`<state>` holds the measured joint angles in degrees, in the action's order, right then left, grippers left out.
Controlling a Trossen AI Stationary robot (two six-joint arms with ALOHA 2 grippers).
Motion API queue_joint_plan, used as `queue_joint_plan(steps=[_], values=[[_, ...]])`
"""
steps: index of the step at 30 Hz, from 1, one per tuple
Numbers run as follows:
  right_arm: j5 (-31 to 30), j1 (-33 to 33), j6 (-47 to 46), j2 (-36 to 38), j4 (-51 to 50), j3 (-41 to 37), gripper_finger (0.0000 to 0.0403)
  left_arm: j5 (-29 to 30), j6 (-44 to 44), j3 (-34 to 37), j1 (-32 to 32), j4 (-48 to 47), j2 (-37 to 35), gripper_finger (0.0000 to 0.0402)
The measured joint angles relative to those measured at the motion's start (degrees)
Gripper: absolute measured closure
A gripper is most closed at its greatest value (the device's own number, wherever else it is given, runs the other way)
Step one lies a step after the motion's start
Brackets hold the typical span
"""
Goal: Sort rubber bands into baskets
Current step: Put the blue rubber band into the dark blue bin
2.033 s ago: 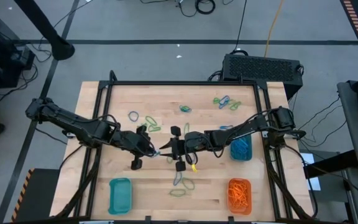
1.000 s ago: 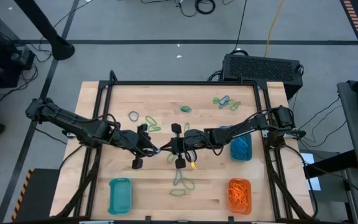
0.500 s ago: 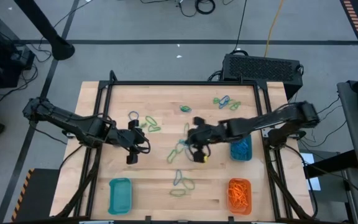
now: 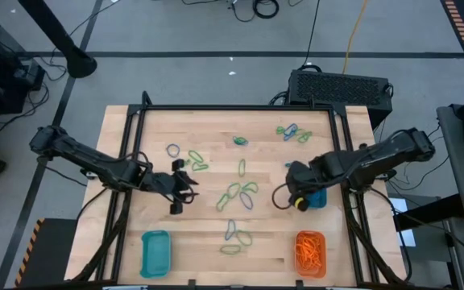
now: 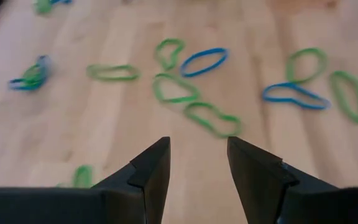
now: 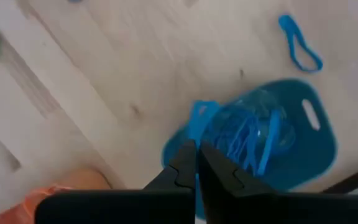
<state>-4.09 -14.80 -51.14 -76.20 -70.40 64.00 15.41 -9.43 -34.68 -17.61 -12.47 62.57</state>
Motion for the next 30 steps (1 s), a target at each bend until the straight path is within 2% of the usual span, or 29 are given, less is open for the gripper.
queue_joint_plan(steps=[5, 13, 25, 30], values=[[0.0, -1.1, -2.5, 0.0, -0.2, -4.3, 0.0402, -4.8, 0.8, 2.7, -0.2, 6.6, 0.0, 0.0234], [-0.3, -0.9, -8.3, -0.1, -1.8, -11.2, 0.0396, -6.5, 0.4, 2.8, -0.2, 8.0, 0.0, 0.0233], [-0.3, -0.9, -9.8, -0.1, -4.5, -12.2, 0.0297, -6.9, 2.8, 2.8, -5.2, 14.6, 0.2, 0.0233], [0.1, -0.8, -8.2, -0.1, -5.5, -12.2, 0.0265, -7.3, 5.4, 2.8, -6.8, 19.0, 3.8, 0.0233]])
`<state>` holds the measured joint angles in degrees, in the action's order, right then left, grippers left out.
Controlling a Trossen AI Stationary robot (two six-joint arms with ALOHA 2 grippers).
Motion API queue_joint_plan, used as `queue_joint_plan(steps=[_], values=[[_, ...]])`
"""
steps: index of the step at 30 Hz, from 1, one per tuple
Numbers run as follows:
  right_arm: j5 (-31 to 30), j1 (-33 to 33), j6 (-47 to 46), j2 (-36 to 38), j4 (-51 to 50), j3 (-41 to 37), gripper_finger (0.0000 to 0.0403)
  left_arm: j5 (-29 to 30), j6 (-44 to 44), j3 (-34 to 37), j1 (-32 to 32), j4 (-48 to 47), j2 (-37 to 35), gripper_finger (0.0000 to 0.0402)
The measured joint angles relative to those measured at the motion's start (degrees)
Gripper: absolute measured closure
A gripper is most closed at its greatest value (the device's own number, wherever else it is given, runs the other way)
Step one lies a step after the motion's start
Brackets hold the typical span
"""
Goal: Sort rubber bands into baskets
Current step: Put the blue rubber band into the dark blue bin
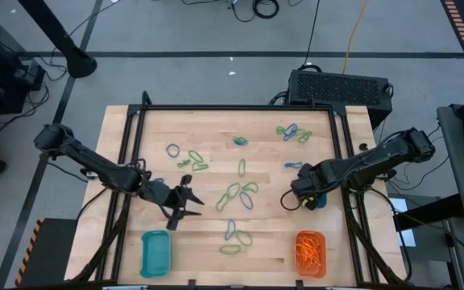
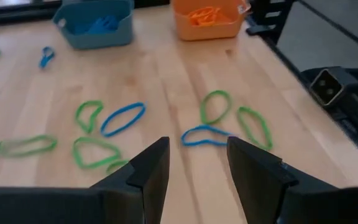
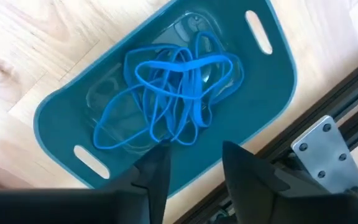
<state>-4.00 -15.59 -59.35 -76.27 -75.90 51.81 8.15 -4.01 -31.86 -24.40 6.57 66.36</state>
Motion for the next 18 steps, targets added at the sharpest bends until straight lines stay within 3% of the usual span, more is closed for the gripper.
queue_joint_plan(steps=[7, 14, 18], values=[[1.3, 0.1, -0.5, -0.1, 4.6, 4.7, 0.0263, -0.8, 3.1, 0.0, -0.9, 10.1, 12.1, 0.0233], [0.8, -0.9, 3.4, 0.0, 19.5, 9.3, 0.0273, -3.5, 6.3, -2.1, -0.8, 15.7, 22.2, 0.0233], [-5.6, -2.1, 8.9, -0.6, 31.8, 9.4, 0.0276, -3.5, 7.8, -4.4, -0.2, 15.5, 26.6, 0.0233]])
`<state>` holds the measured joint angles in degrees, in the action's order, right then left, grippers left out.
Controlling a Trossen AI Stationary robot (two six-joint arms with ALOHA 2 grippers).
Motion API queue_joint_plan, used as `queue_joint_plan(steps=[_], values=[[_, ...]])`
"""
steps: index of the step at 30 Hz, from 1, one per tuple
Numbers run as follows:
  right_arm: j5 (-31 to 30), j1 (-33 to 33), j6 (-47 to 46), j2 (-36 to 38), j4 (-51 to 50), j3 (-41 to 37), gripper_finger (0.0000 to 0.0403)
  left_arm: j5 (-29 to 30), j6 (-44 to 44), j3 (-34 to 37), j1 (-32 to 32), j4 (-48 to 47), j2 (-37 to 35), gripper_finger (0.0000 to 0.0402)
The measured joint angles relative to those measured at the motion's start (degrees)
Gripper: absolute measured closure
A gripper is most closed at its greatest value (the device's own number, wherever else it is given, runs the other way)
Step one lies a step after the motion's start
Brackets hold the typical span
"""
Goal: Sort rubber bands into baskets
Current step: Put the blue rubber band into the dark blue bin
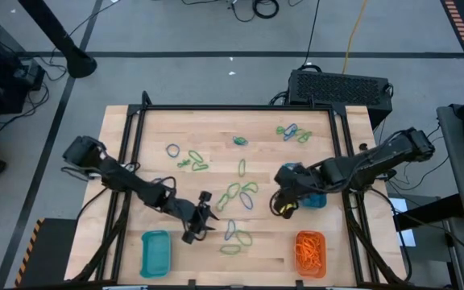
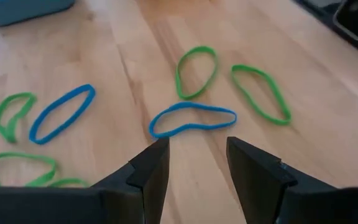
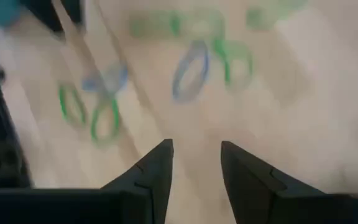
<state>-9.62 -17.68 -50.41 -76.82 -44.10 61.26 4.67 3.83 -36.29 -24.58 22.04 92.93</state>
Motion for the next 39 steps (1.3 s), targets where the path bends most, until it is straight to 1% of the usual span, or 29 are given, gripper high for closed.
queue_joint_plan(steps=[2, 3, 4, 5, 8, 11, 12, 13, 15, 17, 19, 22, 24, 31, 39], values=[[-6.4, 0.3, 0.5, -1.0, 1.9, 0.0, 0.0276, 0.6, -0.1, -1.2, 0.8, 0.0, 1.4, 0.0233], [-8.5, 1.2, 0.5, -1.5, 1.5, 0.0, 0.0276, 1.0, -0.3, -1.7, 1.2, 0.0, 1.8, 0.0233], [-9.4, 2.6, 0.5, -2.0, 1.1, 0.0, 0.0276, 1.1, -0.3, -2.1, 1.6, 0.0, 2.1, 0.0233], [-9.0, 4.3, 0.8, -2.2, 0.4, 0.0, 0.0276, 1.3, -0.3, -2.5, 1.9, 0.1, 2.2, 0.0233], [-4.6, 11.0, 4.2, -2.6, -1.3, 0.0, 0.0276, 0.8, -0.3, -3.0, 2.1, 0.1, 2.1, 0.0233], [-2.7, 17.9, 7.8, -2.9, -1.9, 0.0, 0.0276, -0.2, -0.4, -3.0, 2.1, 0.1, 1.7, 0.0233], [-1.2, 20.1, 9.0, -2.9, -2.9, 0.0, 0.0276, -0.2, -0.5, -3.1, 2.1, -0.3, 1.7, 0.0233], [0.1, 21.9, 9.9, -2.9, -4.5, -0.1, 0.0276, -0.2, -0.9, -3.1, 1.9, -1.2, 1.7, 0.0233], [0.6, 24.2, 11.5, -2.9, -6.5, -1.4, 0.0276, -0.2, -2.0, -3.0, 1.5, -2.6, 1.7, 0.0233], [0.7, 25.6, 12.5, -2.9, -6.5, -3.6, 0.0276, -0.4, -2.2, -3.0, 1.1, -4.1, 1.7, 0.0234], [1.0, 26.6, 13.3, -3.0, -4.3, -6.3, 0.0275, -0.6, -2.3, -3.0, 0.8, -5.3, 1.7, 0.0234], [1.9, 27.6, 13.7, -4.1, 0.3, -9.9, 0.0275, -1.0, -2.4, -3.0, 0.8, -4.7, 1.7, 0.0234], [2.4, 28.3, 14.0, -5.4, 0.2, -11.3, 0.0275, -1.2, -2.4, -3.0, 0.8, -4.8, 1.7, 0.0234], [2.1, 29.9, 17.5, -10.2, 4.1, -12.0, 0.0275, -1.3, -2.4, -3.0, 0.8, -4.3, 1.7, 0.0234], [2.0, 30.5, 16.7, -14.8, 3.2, -12.0, 0.0275, -1.3, -2.0, -3.0, 0.8, -4.5, 1.7, 0.0234]])
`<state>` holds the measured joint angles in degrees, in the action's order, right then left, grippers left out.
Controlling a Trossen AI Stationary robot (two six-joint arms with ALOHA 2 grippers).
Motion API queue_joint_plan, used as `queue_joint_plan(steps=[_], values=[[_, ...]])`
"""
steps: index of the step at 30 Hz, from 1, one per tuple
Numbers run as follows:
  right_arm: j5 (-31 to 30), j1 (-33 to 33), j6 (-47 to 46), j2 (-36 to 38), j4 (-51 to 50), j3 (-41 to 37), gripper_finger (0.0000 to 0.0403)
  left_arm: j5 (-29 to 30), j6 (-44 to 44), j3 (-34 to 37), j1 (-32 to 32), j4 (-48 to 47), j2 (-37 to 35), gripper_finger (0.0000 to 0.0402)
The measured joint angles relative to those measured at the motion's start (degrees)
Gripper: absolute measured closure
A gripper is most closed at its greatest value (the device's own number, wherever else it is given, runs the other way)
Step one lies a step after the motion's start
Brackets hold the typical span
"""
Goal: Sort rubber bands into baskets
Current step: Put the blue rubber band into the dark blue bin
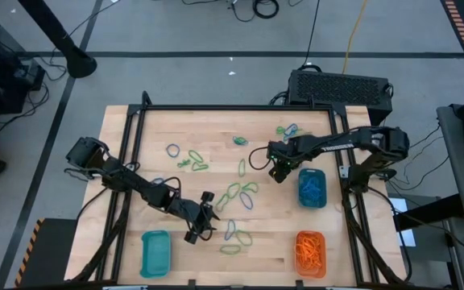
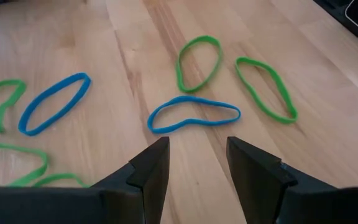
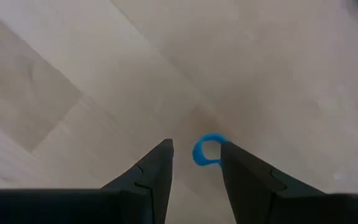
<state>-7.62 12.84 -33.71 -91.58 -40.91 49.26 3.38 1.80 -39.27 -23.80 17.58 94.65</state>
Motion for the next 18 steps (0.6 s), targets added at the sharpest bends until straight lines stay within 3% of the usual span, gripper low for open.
queue_joint_plan(steps=[8, 14, 18], values=[[0.1, 0.9, 2.0, -4.6, -0.7, 0.3, 0.029, 1.7, 0.3, 0.0, 0.0, -4.0, -2.9, 0.0234], [-0.5, 0.9, 4.0, -3.4, -0.9, 0.2, 0.0384, 17.3, 3.4, 0.0, 0.2, -16.5, -15.1, 0.0234], [-3.3, 1.2, 3.8, -0.8, -3.0, -0.2, 0.0395, 21.8, 8.2, 2.0, 0.9, -14.0, -22.8, 0.0233]])
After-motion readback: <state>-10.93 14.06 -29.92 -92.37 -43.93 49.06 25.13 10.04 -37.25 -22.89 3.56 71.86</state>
